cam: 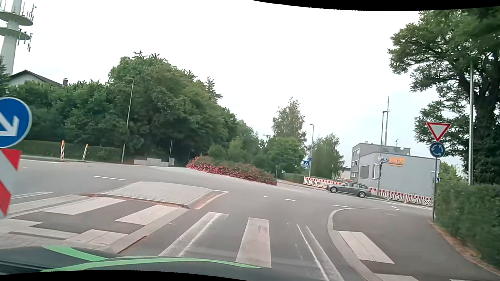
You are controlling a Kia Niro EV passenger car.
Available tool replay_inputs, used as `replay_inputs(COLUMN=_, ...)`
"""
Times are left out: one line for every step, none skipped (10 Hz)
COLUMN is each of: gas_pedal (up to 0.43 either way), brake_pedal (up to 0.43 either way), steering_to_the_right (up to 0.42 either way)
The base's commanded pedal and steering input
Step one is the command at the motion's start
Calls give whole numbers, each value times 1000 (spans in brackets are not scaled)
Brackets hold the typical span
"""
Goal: Follow the waypoints while adhering to traffic rules and regulations
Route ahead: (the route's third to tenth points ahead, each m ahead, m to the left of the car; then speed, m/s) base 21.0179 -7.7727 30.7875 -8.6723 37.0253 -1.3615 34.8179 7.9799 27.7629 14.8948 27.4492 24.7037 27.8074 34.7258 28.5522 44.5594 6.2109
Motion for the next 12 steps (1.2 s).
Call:
replay_inputs(gas_pedal=0, brake_pedal=146, steering_to_the_right=28)
replay_inputs(gas_pedal=0, brake_pedal=146, steering_to_the_right=31)
replay_inputs(gas_pedal=0, brake_pedal=146, steering_to_the_right=35)
replay_inputs(gas_pedal=0, brake_pedal=140, steering_to_the_right=43)
replay_inputs(gas_pedal=0, brake_pedal=134, steering_to_the_right=51)
replay_inputs(gas_pedal=0, brake_pedal=122, steering_to_the_right=58)
replay_inputs(gas_pedal=0, brake_pedal=85, steering_to_the_right=69)
replay_inputs(gas_pedal=0, brake_pedal=30, steering_to_the_right=80)
replay_inputs(gas_pedal=0, brake_pedal=0, steering_to_the_right=89)
replay_inputs(gas_pedal=0, brake_pedal=0, steering_to_the_right=100)
replay_inputs(gas_pedal=0, brake_pedal=0, steering_to_the_right=113)
replay_inputs(gas_pedal=0, brake_pedal=0, steering_to_the_right=122)
